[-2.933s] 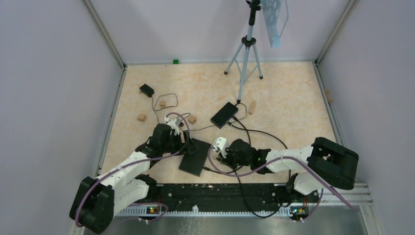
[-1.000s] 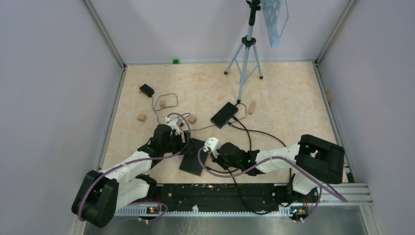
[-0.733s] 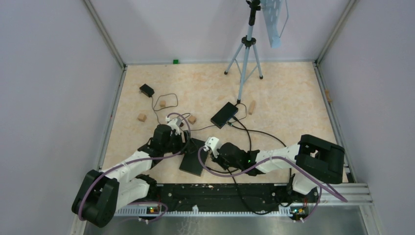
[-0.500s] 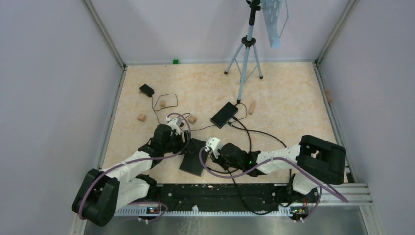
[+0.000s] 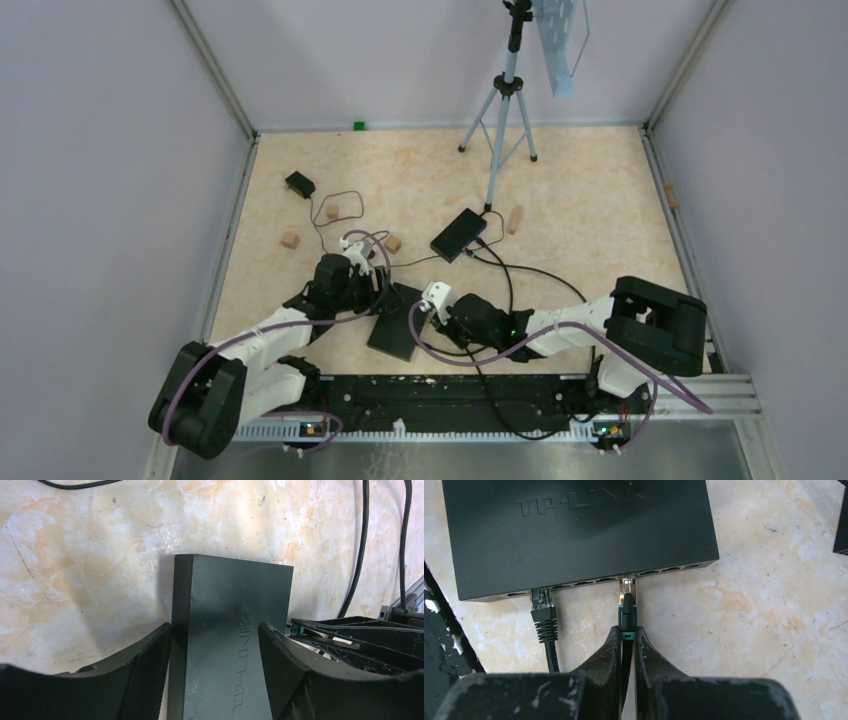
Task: Insert the plug into the switch port
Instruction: Insert the connector into the switch port.
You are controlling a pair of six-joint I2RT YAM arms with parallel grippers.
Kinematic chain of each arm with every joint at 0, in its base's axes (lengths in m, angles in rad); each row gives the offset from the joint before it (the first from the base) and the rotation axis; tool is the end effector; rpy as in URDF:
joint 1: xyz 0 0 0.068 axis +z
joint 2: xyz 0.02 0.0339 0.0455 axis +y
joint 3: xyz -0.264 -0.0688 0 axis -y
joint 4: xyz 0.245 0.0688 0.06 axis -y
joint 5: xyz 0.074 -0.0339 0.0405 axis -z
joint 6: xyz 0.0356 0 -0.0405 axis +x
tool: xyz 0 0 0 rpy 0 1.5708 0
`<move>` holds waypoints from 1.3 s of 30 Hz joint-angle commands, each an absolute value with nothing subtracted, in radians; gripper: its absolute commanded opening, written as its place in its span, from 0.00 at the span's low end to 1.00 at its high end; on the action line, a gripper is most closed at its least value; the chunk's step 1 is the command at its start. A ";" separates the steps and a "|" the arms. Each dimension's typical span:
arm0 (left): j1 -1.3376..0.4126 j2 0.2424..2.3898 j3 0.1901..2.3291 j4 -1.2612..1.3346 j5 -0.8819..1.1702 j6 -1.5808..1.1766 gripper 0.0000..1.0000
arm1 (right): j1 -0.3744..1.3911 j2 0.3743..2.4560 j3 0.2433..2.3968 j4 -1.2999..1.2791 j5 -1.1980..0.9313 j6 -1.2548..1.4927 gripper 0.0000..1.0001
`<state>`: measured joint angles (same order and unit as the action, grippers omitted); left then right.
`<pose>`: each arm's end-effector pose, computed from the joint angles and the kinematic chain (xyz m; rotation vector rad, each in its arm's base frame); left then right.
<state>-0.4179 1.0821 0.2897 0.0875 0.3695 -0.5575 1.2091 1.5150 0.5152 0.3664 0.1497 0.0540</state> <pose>0.1707 -0.0899 0.1448 0.0392 2.3936 -0.9103 0.1027 0.2564 0.1387 -1.1556 1.9296 0.5358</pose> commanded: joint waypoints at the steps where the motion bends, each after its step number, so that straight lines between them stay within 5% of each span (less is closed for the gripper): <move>1: -0.425 1.109 0.266 0.049 0.431 -0.562 0.68 | 1.226 1.552 0.555 0.461 0.157 0.053 0.00; 5: -0.427 1.125 0.263 0.060 0.478 -0.545 0.59 | 1.226 1.570 0.563 0.469 0.157 0.036 0.00; 15: -0.488 1.154 0.259 0.072 0.506 -0.521 0.56 | 1.225 1.580 0.627 0.464 0.148 -0.060 0.00; 36: -0.695 1.162 0.137 0.276 0.576 -0.675 0.59 | 1.113 1.645 0.809 0.566 0.265 0.099 0.00; 39: -0.695 1.149 0.130 0.272 0.573 -0.678 0.63 | 1.103 1.654 0.772 0.598 0.141 0.030 0.00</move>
